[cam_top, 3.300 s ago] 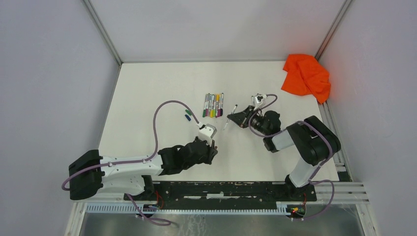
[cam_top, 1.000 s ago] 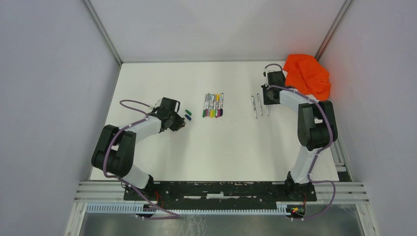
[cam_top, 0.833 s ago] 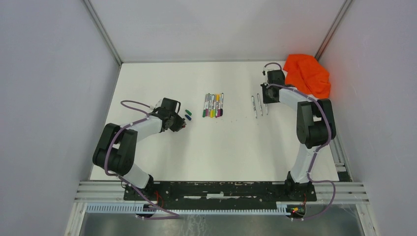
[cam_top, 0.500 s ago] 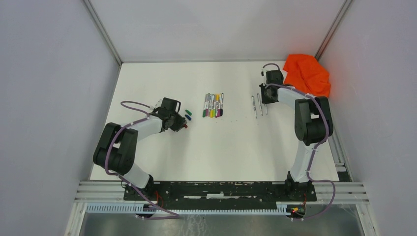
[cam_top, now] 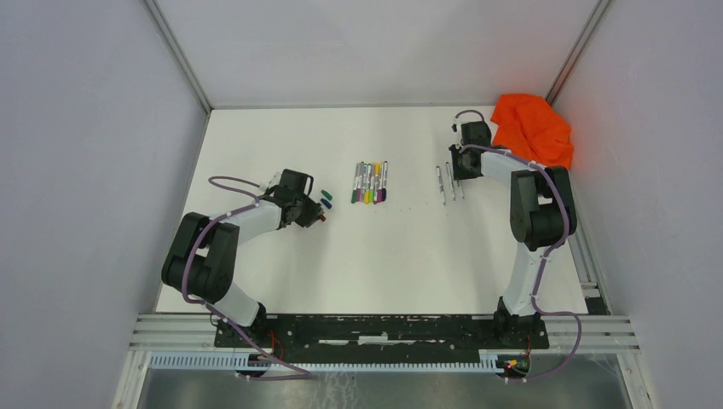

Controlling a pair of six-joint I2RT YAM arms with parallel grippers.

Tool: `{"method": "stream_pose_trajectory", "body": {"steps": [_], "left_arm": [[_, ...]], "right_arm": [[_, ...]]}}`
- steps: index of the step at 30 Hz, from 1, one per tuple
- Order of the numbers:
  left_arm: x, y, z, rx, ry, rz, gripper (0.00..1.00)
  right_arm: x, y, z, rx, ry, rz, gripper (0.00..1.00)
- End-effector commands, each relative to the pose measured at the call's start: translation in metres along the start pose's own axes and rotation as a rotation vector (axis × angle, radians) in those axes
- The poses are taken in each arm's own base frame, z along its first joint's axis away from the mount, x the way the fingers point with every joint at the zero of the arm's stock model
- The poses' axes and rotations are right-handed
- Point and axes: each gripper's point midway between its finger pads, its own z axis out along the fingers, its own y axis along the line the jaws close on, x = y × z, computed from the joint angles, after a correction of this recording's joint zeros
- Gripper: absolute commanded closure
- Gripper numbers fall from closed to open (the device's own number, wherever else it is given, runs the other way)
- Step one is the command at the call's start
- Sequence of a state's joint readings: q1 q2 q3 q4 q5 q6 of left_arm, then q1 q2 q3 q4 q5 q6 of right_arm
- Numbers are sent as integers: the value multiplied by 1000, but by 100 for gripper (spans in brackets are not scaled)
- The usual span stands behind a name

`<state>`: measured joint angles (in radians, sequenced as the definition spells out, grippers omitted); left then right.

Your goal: Open the pen caps

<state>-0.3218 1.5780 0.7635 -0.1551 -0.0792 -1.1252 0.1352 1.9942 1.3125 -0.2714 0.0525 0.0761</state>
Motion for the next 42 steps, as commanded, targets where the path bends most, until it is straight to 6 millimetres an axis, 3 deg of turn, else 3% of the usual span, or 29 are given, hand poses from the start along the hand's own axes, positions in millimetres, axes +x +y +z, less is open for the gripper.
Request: {"method": "stream_pose_trajectory", "body": {"steps": [1, 14, 23, 31, 36, 42], "left_arm": [[-14, -13, 1, 25, -56, -78, 71], [-24, -26, 2, 56, -88, -118, 78], [-24, -24, 5, 53, -96, -136, 80], [-21, -18, -1, 60, -93, -140, 81], [-22, -18, -19, 94, -108, -104, 81], [-21, -23, -40, 152, -120, -9, 75]], "right_arm": [[3, -1, 5, 0, 21, -5, 73], [-9, 0, -5, 0, -37, 10, 67], [-40, 11, -39, 13, -145, -14, 64], [-58, 38, -58, 6, -186, -67, 62], [-64, 53, -62, -18, -200, -77, 62], [-69, 89, -60, -110, -206, -95, 62]]}}
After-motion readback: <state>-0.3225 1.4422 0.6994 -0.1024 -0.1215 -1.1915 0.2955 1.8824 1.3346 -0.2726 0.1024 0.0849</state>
